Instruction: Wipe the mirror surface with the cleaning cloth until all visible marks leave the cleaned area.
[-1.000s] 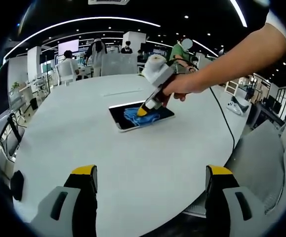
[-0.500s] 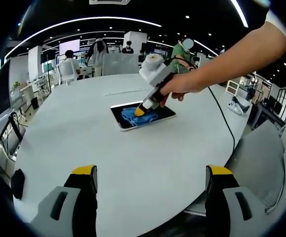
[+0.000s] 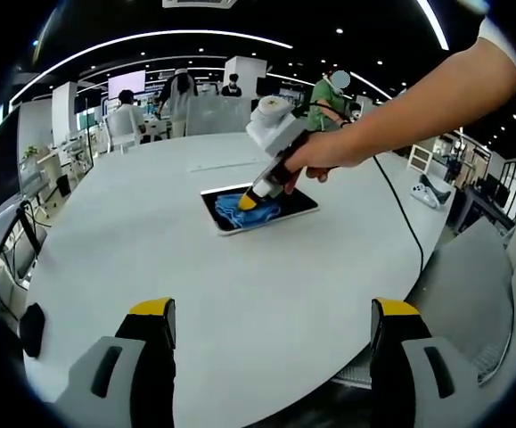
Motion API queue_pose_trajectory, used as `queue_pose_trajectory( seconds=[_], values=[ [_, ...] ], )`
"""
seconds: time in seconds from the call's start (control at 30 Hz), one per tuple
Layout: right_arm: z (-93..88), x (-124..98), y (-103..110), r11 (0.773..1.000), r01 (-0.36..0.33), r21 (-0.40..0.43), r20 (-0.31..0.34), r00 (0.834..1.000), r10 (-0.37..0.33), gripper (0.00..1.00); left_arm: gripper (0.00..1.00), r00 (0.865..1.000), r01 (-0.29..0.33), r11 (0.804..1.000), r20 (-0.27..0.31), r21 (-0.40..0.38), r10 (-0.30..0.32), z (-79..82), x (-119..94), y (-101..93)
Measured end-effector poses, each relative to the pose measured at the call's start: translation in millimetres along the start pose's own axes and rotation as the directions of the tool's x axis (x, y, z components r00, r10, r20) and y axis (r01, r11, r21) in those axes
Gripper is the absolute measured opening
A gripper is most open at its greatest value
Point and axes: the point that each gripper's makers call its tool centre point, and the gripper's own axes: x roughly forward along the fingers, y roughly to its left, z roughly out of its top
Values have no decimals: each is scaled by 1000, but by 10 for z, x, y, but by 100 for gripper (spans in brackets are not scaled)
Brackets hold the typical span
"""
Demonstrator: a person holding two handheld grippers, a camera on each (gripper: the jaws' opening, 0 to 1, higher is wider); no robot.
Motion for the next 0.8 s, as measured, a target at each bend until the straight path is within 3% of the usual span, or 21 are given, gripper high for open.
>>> queue_pose_trajectory(
  seconds=[0.8],
  values=[
    [146,91,137,1000,-18,6,12,1000,18,4,91,1000,-6,1000,-1,-2,6,0,-24,40]
  ],
)
